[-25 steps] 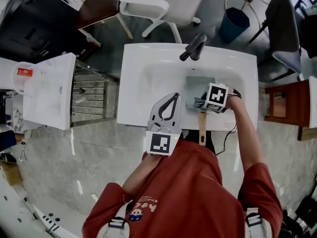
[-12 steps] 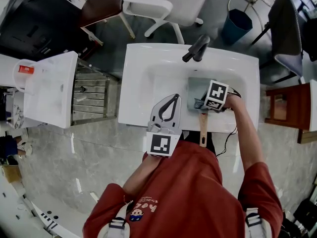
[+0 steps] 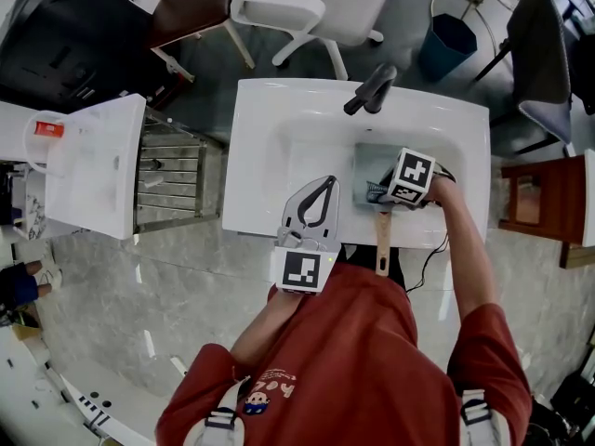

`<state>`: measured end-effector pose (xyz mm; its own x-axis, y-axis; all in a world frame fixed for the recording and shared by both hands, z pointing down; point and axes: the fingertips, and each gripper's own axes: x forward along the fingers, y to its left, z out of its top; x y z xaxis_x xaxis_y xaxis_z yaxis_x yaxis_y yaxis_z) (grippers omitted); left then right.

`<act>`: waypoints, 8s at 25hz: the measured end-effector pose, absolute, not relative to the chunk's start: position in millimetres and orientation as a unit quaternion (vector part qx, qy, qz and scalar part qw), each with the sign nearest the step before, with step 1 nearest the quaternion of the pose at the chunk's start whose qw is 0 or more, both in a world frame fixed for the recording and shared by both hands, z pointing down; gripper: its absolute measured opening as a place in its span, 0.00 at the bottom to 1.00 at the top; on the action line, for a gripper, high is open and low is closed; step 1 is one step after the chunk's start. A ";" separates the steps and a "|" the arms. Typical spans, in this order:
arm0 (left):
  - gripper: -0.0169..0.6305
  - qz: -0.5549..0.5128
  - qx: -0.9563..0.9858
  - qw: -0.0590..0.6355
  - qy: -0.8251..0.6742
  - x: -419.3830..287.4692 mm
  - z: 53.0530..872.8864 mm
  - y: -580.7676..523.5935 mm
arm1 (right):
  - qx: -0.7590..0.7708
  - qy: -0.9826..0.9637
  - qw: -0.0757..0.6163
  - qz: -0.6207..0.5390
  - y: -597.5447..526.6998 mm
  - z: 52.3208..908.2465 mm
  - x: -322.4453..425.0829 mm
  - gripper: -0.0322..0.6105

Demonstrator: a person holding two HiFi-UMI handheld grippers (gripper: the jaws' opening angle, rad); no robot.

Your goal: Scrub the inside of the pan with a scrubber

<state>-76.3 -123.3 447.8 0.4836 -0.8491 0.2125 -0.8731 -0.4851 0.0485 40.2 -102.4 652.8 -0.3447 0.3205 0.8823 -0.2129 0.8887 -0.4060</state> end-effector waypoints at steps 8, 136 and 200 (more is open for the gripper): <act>0.04 0.090 0.857 0.077 -0.502 -77.1 454.0 -125.1 | 0.003 -0.793 0.574 0.202 -125.9 668.3 42.9 0.26; 0.04 0.078 0.862 0.030 -0.499 -70.6 443.2 -146.5 | 0.226 -0.802 0.542 0.108 -180.6 677.2 82.4 0.28; 0.04 -0.040 0.862 -0.036 -0.504 -89.8 313.1 -155.2 | 0.641 -0.765 0.007 -0.055 -134.4 309.3 124.7 0.31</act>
<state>-89.8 -155.2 313.1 0.4897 -0.8655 -0.1053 -0.8712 -0.4904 -0.0206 124.7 -134.4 309.3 -0.1775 -0.9823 -0.0599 -0.9808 0.1717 0.0921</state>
